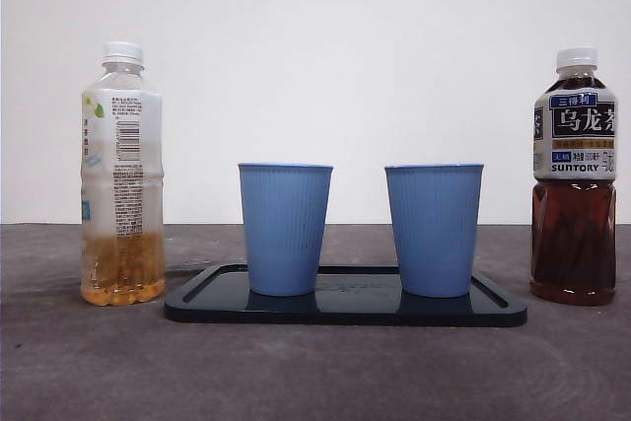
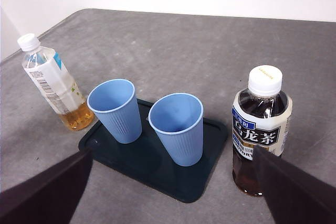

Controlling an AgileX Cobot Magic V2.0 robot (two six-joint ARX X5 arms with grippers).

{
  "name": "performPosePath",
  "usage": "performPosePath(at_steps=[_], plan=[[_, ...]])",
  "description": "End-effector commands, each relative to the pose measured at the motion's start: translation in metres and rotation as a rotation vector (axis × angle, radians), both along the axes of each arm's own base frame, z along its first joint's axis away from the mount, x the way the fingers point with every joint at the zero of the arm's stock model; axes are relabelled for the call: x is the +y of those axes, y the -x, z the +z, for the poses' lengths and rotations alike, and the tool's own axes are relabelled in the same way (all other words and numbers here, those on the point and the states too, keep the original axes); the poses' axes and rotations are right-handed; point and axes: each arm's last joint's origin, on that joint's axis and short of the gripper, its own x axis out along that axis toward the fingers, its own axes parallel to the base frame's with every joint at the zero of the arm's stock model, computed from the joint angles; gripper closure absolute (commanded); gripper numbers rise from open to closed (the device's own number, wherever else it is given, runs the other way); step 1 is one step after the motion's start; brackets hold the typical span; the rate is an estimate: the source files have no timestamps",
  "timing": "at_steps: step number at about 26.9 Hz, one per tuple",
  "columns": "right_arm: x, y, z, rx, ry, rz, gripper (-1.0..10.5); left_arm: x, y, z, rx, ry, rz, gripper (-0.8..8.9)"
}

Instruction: Pour the drink into the cup

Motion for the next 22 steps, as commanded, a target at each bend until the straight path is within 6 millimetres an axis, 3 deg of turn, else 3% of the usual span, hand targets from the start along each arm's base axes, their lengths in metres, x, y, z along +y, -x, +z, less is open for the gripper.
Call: performPosePath(at_steps=[1,9,16,22], plan=[[0.000,0.001,0.005,-0.010,-0.013,-0.001,4.4,-0.001,0.000,0.005,-0.025,-0.001,-0.013,3.76],[0.000,-0.007,-0.011,0.034,-0.013,-0.033,4.4,-0.003,0.002,0.001,0.020,-0.011,-0.028,3.76],[0.004,-0.031,-0.049,0.069,-0.085,-0.068,4.4,-0.004,-0.001,-0.002,0.046,-0.016,-0.032,3.76],[0.008,-0.053,-0.067,0.079,-0.065,-0.169,4.4,-0.007,-0.005,-0.005,0.079,-0.026,-0.052,3.77]])
